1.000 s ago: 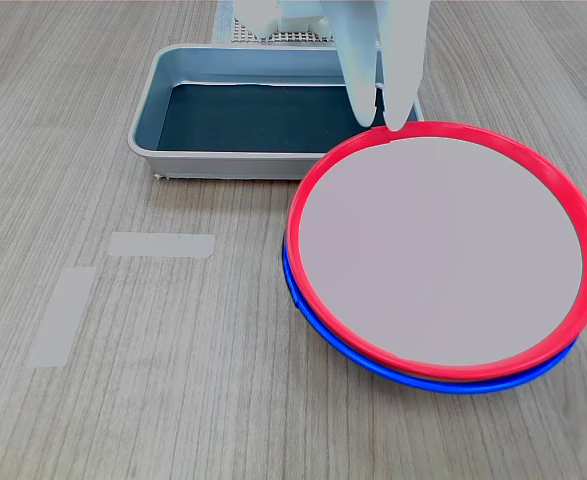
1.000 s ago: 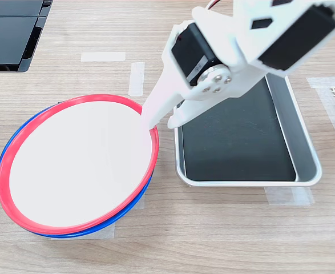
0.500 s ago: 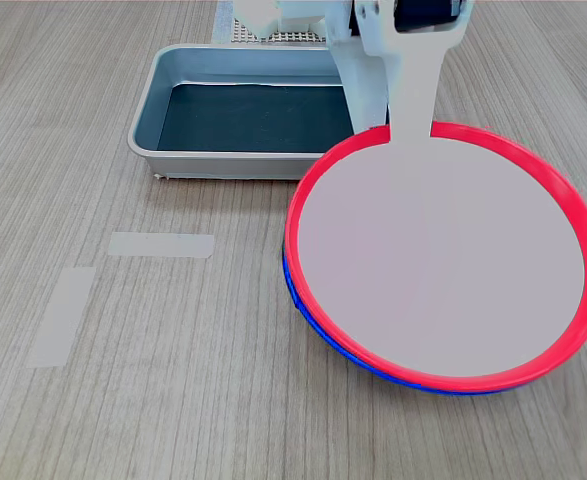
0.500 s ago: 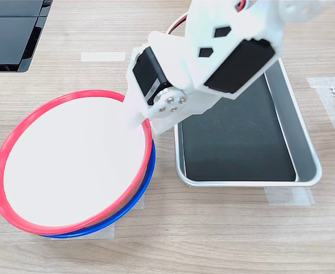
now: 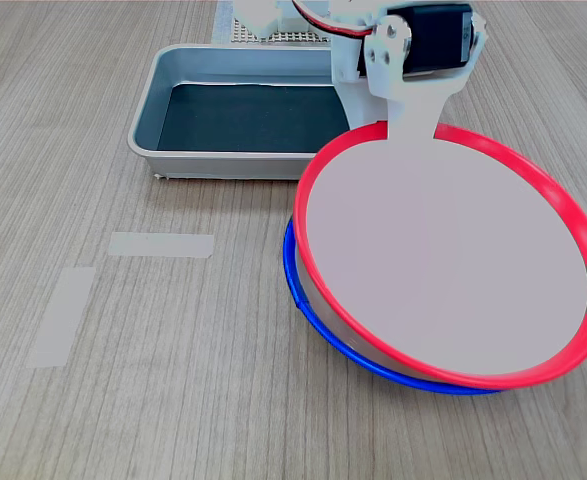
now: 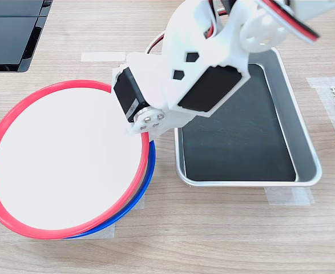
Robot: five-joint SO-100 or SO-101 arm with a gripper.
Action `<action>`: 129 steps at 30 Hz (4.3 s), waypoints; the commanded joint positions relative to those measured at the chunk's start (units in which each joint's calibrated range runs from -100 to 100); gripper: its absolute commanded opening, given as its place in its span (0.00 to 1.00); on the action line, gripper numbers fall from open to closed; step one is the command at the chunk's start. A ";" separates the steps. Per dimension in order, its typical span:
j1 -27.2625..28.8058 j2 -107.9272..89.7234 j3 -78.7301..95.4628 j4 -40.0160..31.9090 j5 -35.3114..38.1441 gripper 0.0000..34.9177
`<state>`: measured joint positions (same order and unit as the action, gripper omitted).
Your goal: Lift the stacked dish and set it down on the table.
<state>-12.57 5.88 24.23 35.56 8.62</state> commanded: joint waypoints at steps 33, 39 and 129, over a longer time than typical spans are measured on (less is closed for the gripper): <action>27.11 -20.00 18.97 -18.77 1.56 0.00; 27.95 -13.00 18.06 -22.73 0.88 0.00; 15.63 -104.94 75.77 11.86 -9.47 0.00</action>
<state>2.57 -99.06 99.91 46.98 -0.90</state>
